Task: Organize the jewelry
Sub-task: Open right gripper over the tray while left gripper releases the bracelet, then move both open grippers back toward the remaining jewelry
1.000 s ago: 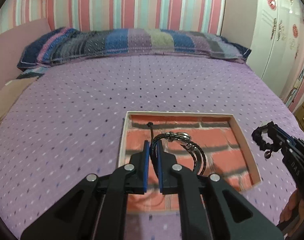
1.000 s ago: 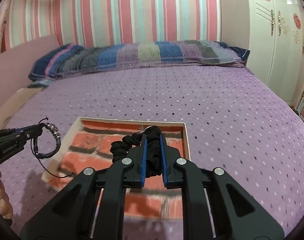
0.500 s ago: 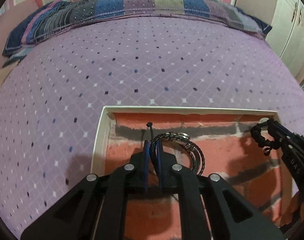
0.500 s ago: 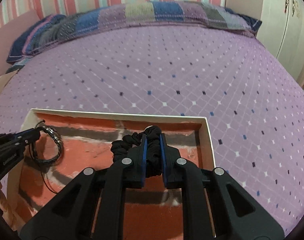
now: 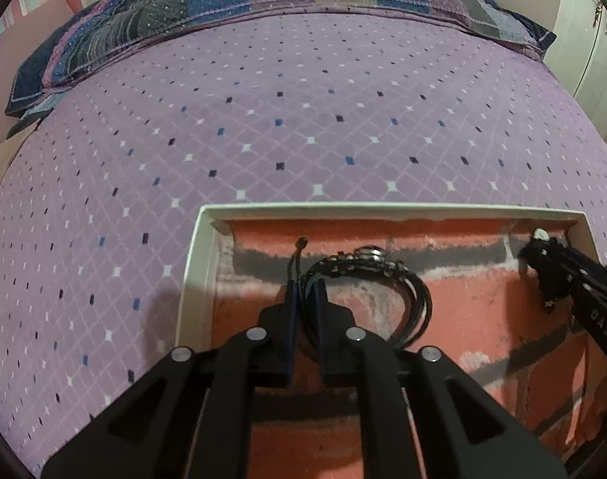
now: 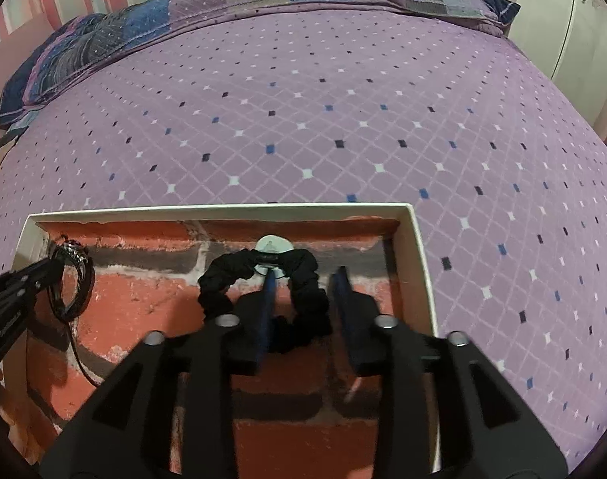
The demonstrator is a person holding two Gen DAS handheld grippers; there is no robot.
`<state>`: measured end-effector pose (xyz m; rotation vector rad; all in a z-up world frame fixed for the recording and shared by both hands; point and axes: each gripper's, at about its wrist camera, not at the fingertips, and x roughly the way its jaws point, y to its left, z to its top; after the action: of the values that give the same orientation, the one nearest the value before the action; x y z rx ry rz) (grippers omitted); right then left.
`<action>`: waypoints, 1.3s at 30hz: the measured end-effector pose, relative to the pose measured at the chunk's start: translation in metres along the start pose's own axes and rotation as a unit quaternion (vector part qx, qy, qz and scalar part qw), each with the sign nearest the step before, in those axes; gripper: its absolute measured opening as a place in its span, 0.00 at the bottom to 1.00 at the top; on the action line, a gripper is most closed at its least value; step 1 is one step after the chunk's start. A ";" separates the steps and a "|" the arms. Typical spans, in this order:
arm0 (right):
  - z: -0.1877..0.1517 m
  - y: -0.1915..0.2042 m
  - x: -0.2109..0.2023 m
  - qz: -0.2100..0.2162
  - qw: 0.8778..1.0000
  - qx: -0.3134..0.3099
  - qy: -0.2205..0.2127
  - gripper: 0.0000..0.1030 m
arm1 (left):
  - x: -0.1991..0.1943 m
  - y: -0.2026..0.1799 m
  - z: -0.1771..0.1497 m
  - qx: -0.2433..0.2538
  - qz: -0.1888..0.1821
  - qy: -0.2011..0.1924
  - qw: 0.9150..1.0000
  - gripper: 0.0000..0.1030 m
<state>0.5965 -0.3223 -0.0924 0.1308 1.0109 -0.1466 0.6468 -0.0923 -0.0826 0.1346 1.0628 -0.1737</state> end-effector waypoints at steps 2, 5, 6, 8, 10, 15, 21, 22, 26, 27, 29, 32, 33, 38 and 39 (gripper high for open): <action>-0.001 -0.005 -0.007 0.010 1.000 0.010 -0.003 0.47 | -0.009 0.000 -0.005 -0.001 0.000 -0.002 1.000 0.16; -0.004 -0.009 -0.024 0.016 1.000 0.010 -0.010 0.49 | -0.031 0.001 -0.011 -0.002 0.005 -0.022 1.000 0.60; -0.005 -0.009 -0.029 0.015 1.000 0.008 -0.014 0.50 | -0.038 0.000 -0.013 0.000 0.007 -0.032 0.999 0.61; -0.012 -0.012 -0.046 0.020 0.999 0.005 -0.026 0.52 | -0.057 -0.001 -0.023 0.006 0.004 -0.041 0.999 0.61; -0.025 -0.016 -0.063 0.020 0.999 0.005 -0.039 0.56 | -0.074 -0.001 -0.035 0.008 0.003 -0.051 0.999 0.61; -0.068 -0.024 -0.113 0.015 0.997 -0.005 -0.080 0.60 | -0.121 0.001 -0.078 0.009 -0.005 -0.085 0.996 0.65; -0.118 -0.020 -0.173 0.006 0.992 -0.030 -0.125 0.63 | -0.182 0.007 -0.133 0.002 -0.024 -0.121 0.992 0.65; -0.127 -0.019 -0.184 0.006 0.991 -0.034 -0.132 0.63 | -0.192 0.009 -0.143 0.000 -0.025 -0.126 0.992 0.66; -0.160 -0.017 -0.218 0.003 0.988 -0.043 -0.147 0.63 | -0.221 0.010 -0.177 0.004 -0.015 -0.134 0.991 0.66; -0.166 -0.018 -0.223 0.002 0.988 -0.044 -0.150 0.63 | -0.225 0.010 -0.183 0.004 -0.014 -0.137 0.991 0.66; -0.182 -0.020 -0.236 -0.001 0.987 -0.048 -0.155 0.63 | -0.236 0.009 -0.202 0.008 -0.010 -0.142 0.990 0.66; -0.206 -0.024 -0.251 -0.003 0.986 -0.048 -0.159 0.63 | -0.248 0.008 -0.227 0.010 -0.007 -0.148 0.989 0.66; -0.214 -0.026 -0.256 -0.004 0.986 -0.049 -0.160 0.63 | -0.248 0.007 -0.233 0.009 -0.008 -0.148 0.989 0.66; -0.241 -0.033 -0.270 0.000 0.986 -0.041 -0.161 0.63 | -0.255 0.010 -0.264 -0.008 -0.025 -0.138 0.990 0.66; -0.246 -0.034 -0.273 0.000 0.986 -0.038 -0.162 0.63 | -0.256 0.011 -0.266 -0.010 -0.026 -0.136 0.990 0.66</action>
<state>0.2427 -0.2952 0.0093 0.0342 0.6902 -0.1248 0.3002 -0.0107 0.0142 0.0630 0.7955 -0.2223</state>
